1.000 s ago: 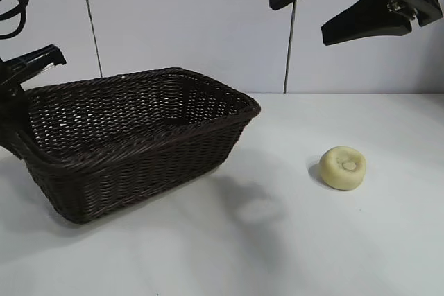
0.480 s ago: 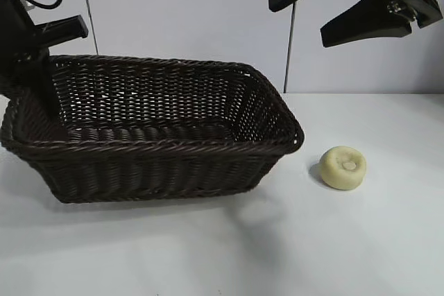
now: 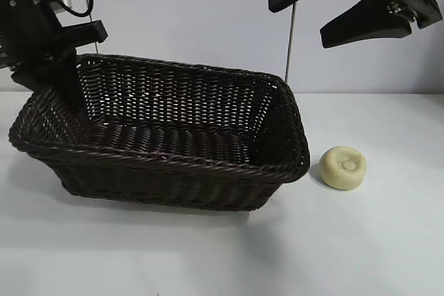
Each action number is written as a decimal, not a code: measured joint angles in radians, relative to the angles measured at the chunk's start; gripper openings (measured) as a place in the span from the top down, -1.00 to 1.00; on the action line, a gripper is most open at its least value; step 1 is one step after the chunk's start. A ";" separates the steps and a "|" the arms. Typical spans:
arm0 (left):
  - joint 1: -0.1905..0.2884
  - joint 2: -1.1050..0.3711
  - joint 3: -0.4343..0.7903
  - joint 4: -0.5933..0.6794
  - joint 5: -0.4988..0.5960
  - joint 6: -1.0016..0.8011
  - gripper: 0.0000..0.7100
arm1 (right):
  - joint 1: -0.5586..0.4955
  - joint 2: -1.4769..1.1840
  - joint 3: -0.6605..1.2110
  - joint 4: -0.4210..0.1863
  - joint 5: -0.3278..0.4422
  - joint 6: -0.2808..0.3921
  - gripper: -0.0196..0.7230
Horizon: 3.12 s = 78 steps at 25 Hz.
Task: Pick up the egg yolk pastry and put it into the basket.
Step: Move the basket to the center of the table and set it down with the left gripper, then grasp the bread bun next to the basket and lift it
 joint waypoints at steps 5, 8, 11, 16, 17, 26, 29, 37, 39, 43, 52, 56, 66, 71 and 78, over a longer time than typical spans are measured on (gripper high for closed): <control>0.000 0.047 0.000 -0.004 -0.004 0.010 0.72 | 0.000 0.000 0.000 0.000 0.000 0.000 -0.58; 0.000 0.071 0.000 -0.005 -0.016 0.011 0.72 | 0.000 0.000 0.000 0.000 0.000 0.000 -0.58; 0.000 0.080 0.000 -0.005 -0.028 0.011 0.72 | 0.000 0.000 0.000 0.000 0.000 0.001 -0.58; 0.000 0.080 0.000 -0.010 -0.035 0.013 0.62 | 0.000 0.000 0.000 0.000 0.000 0.001 -0.58; 0.000 0.080 0.000 -0.014 -0.036 0.013 0.51 | 0.000 0.000 0.000 0.000 0.000 0.001 -0.58; 0.002 0.080 -0.019 0.002 0.031 0.011 -0.56 | 0.000 0.000 0.000 0.000 0.000 0.001 -0.58; 0.002 0.073 -0.034 0.011 0.056 0.011 -0.59 | 0.000 0.000 0.000 0.000 0.000 0.001 -0.58; 0.002 -0.021 -0.091 0.076 0.128 0.003 -0.60 | 0.000 0.000 0.000 0.000 0.000 0.001 -0.58; 0.002 -0.046 -0.099 0.112 0.131 -0.003 -0.60 | 0.000 0.000 0.000 0.000 0.000 0.001 -0.58; 0.002 -0.074 -0.107 0.220 0.132 -0.041 -0.60 | 0.000 0.000 0.000 0.000 0.000 0.001 -0.58; 0.103 -0.074 -0.107 0.287 0.132 -0.093 -0.60 | 0.000 0.000 0.000 0.000 0.000 0.001 -0.58; 0.181 -0.074 -0.107 0.293 0.153 -0.093 -0.60 | 0.000 0.000 0.000 0.000 0.000 0.001 -0.58; 0.232 -0.151 -0.100 0.306 0.175 -0.083 -0.60 | 0.000 0.000 0.000 0.000 0.000 0.001 -0.58; 0.232 -0.298 -0.023 0.316 0.176 -0.081 -0.60 | 0.000 0.000 0.000 0.000 0.000 0.001 -0.58; 0.232 -0.624 0.263 0.335 0.181 -0.079 -0.60 | 0.000 0.000 0.000 0.000 0.008 0.001 -0.58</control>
